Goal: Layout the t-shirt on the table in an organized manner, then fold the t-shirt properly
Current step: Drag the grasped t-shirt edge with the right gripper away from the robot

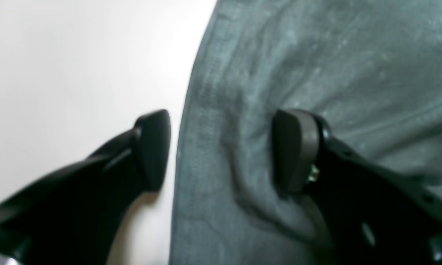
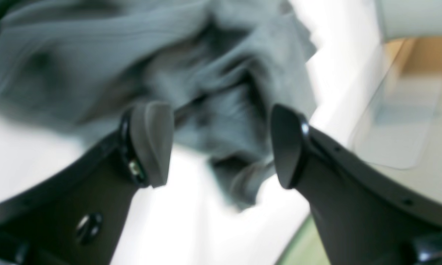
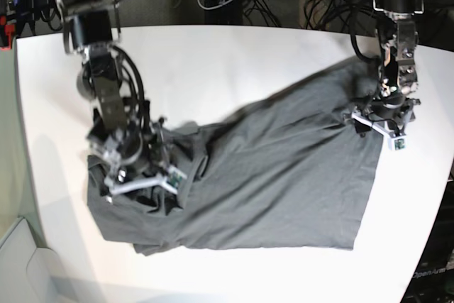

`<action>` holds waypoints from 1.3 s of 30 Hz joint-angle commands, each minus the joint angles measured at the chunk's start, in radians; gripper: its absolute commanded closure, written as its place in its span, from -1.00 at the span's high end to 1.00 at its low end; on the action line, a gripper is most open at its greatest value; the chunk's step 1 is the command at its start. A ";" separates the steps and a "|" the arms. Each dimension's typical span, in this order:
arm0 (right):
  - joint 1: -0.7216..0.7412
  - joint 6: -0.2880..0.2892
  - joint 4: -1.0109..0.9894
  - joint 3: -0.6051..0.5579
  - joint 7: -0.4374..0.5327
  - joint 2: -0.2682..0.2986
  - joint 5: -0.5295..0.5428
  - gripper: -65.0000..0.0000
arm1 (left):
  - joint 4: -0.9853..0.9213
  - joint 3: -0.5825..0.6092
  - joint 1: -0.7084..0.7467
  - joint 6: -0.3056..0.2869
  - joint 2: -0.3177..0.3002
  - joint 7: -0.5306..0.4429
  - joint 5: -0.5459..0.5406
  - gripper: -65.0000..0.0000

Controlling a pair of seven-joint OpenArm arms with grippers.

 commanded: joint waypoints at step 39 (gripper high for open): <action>0.004 -0.009 -0.159 0.011 0.115 -0.006 -0.003 -1.00 | 0.000 -0.001 0.000 0.012 -0.008 0.037 0.020 0.30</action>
